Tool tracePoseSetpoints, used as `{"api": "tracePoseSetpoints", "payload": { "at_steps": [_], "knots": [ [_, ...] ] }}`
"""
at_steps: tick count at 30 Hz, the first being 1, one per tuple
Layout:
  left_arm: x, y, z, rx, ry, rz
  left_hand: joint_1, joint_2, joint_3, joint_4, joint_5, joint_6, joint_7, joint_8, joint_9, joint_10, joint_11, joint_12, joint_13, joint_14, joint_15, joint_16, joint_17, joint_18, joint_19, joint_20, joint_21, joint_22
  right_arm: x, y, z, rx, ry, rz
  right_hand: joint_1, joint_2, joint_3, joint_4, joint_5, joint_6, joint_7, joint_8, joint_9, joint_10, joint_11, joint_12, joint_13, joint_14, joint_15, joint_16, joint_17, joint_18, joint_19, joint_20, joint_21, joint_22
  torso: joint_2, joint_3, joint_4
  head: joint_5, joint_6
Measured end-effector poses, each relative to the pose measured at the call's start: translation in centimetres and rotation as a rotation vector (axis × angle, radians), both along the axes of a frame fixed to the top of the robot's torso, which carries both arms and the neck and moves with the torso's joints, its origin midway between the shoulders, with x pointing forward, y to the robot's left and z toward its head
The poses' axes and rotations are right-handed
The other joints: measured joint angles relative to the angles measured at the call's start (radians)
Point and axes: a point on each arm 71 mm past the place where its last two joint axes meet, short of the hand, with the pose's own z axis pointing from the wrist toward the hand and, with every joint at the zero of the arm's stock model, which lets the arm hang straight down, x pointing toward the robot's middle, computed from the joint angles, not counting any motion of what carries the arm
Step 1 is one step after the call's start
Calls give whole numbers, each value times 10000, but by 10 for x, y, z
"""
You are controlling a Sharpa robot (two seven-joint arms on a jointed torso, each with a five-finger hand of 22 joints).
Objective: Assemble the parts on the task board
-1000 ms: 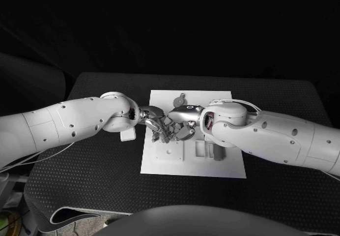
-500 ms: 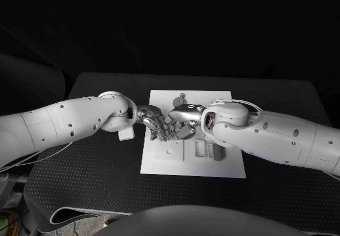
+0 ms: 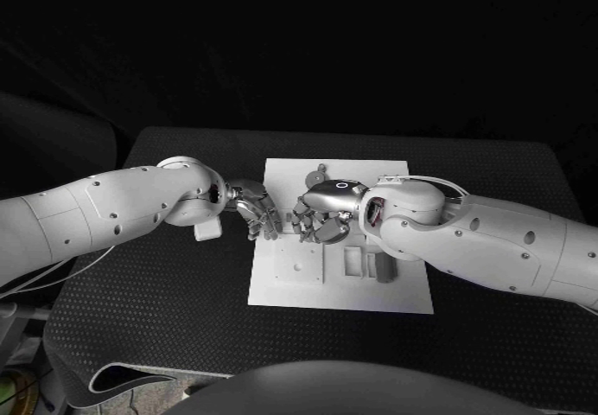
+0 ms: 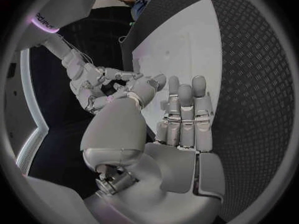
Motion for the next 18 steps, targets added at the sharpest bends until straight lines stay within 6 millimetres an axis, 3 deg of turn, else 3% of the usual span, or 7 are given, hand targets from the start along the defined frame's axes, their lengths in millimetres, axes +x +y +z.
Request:
{"api": "tracePoseSetpoints", "payload": {
  "at_steps": [10, 18],
  "knots": [
    [15, 48, 3, 517, -447, 1229, 0, 0, 0, 0, 39, 0, 0, 0, -26, -3, -3, 0, 5, 0, 0, 0, 8, 3, 0, 1, 0, -1, 1, 2, 1, -366, -1065, 294, -55, -55, 58, -1, 0, 21, -20, 0, 29, 31, -30, -9, 14, 26, 5, 0, 0, -1, -20, -26, 39, 0, 0, 6, -6, 35, 0],
    [20, 56, 5, 578, -741, 1625, 0, 0, -31, 31, 39, 0, 0, 1, -49, -2, -4, 0, 13, 0, 0, 0, 8, 3, -1, 1, 0, -2, -4, 5, -6, -704, -1672, 626, -68, -68, 57, -1, 0, 55, -54, -5, 29, 50, -50, -15, 13, 67, -1, 0, 0, -1, 12, -56, 39, 0, 0, 6, -6, 76, 0]
  ]
}}
